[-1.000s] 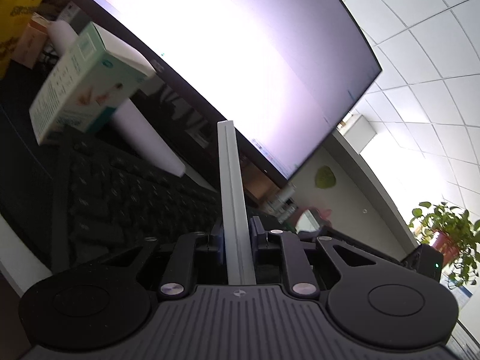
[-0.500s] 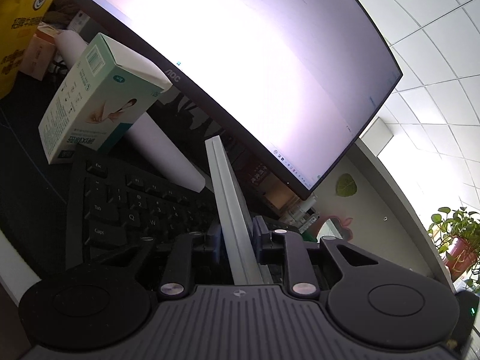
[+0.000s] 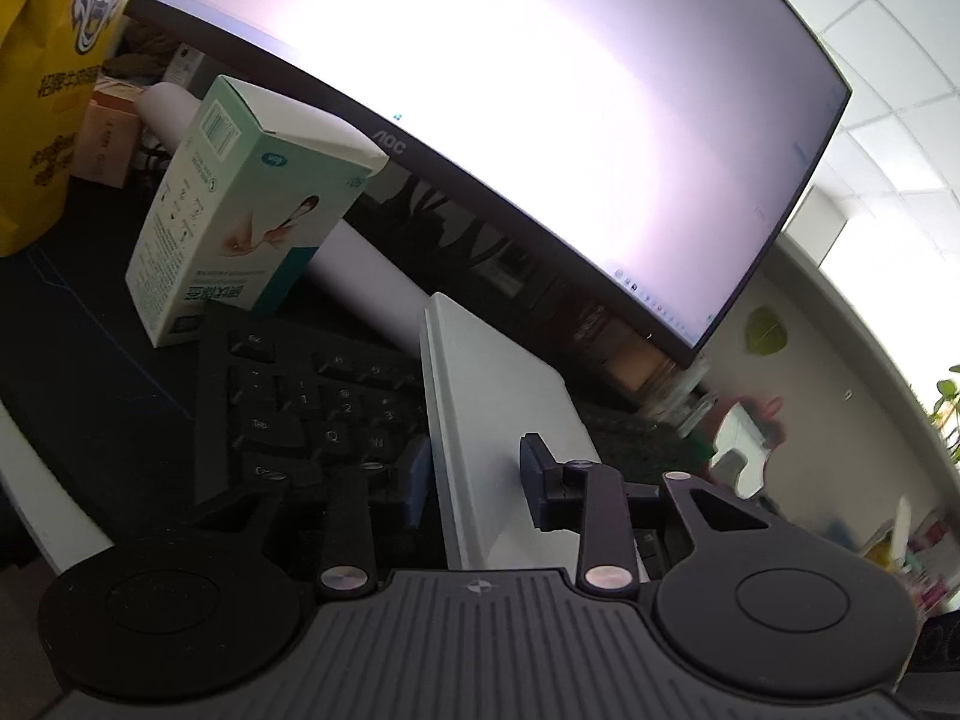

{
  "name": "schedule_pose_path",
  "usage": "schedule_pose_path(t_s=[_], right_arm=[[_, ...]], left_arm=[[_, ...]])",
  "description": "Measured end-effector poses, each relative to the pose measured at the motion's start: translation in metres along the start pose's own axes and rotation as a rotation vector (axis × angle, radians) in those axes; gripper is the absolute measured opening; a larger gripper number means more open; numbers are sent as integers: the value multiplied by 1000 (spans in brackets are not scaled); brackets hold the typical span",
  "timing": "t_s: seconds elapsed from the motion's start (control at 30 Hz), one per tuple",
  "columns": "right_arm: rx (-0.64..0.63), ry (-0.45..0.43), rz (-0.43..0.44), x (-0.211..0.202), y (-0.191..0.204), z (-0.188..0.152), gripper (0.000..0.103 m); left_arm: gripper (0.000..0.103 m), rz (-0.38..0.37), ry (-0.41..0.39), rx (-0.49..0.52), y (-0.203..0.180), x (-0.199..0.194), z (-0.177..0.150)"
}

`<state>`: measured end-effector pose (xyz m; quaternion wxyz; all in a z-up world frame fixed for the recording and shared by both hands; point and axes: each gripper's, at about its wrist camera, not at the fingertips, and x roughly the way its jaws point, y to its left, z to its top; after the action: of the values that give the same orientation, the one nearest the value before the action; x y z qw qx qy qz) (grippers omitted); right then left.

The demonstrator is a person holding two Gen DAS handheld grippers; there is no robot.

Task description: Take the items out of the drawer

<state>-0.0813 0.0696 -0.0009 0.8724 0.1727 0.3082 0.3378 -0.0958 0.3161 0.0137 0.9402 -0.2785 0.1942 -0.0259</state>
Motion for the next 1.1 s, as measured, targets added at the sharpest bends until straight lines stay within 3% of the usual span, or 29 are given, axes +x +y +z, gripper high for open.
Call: schedule_pose_path(t_s=[0.1, 0.23, 0.57, 0.7, 0.9, 1.1], right_arm=[[-6, 5, -2, 3, 3, 0, 67], [-11, 3, 3, 4, 5, 0, 67], [-19, -39, -40, -4, 8, 0, 67], [-16, -86, -62, -12, 7, 3, 67], [-47, -152, -71, -15, 15, 4, 67], [-78, -188, -12, -12, 27, 4, 68]], left_arm=[[39, 31, -6, 51, -6, -3, -4], [48, 53, -27, 102, -14, -6, -5], [65, 65, -43, 98, -17, -17, -9], [80, 78, -76, 119, -16, -34, -11], [86, 128, -109, 120, -7, -61, -11], [92, 189, -144, 119, 4, -88, -10]])
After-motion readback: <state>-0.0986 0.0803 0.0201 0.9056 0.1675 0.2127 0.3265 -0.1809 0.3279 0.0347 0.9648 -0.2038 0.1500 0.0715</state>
